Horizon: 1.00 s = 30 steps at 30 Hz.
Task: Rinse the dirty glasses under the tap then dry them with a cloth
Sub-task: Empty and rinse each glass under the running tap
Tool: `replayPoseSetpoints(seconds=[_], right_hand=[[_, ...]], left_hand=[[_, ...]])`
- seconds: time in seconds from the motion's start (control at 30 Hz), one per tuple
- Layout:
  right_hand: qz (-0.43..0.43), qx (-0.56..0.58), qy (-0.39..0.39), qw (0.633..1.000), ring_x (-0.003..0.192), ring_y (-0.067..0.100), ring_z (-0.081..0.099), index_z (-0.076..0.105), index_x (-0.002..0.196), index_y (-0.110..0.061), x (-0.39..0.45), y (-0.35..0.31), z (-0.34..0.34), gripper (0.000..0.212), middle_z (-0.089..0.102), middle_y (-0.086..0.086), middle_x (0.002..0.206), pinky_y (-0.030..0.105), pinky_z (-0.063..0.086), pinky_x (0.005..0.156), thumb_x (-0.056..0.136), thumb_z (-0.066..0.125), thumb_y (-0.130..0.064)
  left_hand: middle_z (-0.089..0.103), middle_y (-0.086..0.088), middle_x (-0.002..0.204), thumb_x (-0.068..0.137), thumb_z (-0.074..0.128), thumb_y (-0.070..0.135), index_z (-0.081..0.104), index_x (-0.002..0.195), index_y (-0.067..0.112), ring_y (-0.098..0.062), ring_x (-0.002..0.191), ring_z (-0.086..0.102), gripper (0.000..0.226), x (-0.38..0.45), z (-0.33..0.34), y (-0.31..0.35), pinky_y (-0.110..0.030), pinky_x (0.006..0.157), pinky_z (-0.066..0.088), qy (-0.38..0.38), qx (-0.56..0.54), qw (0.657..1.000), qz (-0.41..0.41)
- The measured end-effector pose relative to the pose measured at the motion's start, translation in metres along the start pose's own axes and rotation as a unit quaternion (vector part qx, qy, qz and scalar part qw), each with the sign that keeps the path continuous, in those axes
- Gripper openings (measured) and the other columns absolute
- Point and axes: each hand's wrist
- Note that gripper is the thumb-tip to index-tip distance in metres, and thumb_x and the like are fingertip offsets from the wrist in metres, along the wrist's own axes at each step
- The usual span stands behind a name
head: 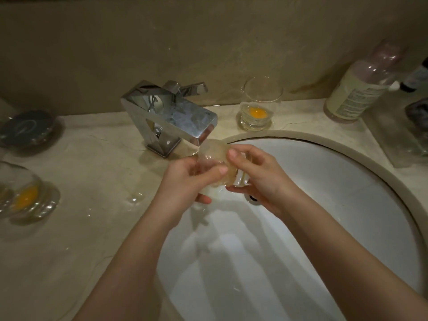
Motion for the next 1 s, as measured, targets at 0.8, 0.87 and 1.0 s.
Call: replayPoseSetpoints(seconds=[0.8, 0.87, 1.0], right_hand=[[0.039, -0.083, -0.098, 0.991, 0.077, 0.026, 0.069, 0.069, 0.106, -0.008, 0.016, -0.026, -0.023, 0.023, 0.071, 0.011, 0.091, 0.033, 0.061, 0.069, 0.09, 0.064, -0.024], [0.0, -0.113, -0.102, 0.988, 0.087, 0.027, 0.068, 0.066, 0.112, -0.01, 0.018, -0.026, -0.026, 0.03, 0.067, 0.014, 0.105, 0.041, 0.061, 0.079, 0.083, 0.071, -0.008], [0.013, -0.134, -0.114, 0.984, 0.092, 0.026, 0.07, 0.066, 0.114, -0.012, 0.019, -0.029, -0.027, 0.032, 0.066, 0.017, 0.116, 0.043, 0.06, 0.083, 0.083, 0.072, -0.016]], left_hand=[[0.076, -0.013, 0.094, 0.071, 0.061, 0.015, 0.068, 0.1, 0.003, -0.019, 0.08, 0.075, 0.032, 0.013, 0.0, 0.019, -0.009, 0.028, 0.037, -0.079, -0.265, 0.955, -0.108], [0.075, -0.013, 0.094, 0.07, 0.061, 0.016, 0.07, 0.098, 0.004, -0.017, 0.078, 0.075, 0.032, 0.013, -0.001, 0.02, -0.009, 0.029, 0.037, -0.08, -0.257, 0.956, -0.116], [0.076, -0.011, 0.099, 0.071, 0.061, 0.016, 0.07, 0.1, 0.004, -0.015, 0.083, 0.075, 0.033, 0.013, -0.002, 0.017, -0.01, 0.029, 0.038, -0.089, -0.277, 0.948, -0.131]])
Point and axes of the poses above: each hand's wrist, its own x-axis towards the middle knuckle, its own z-axis out of the palm, y = z × x
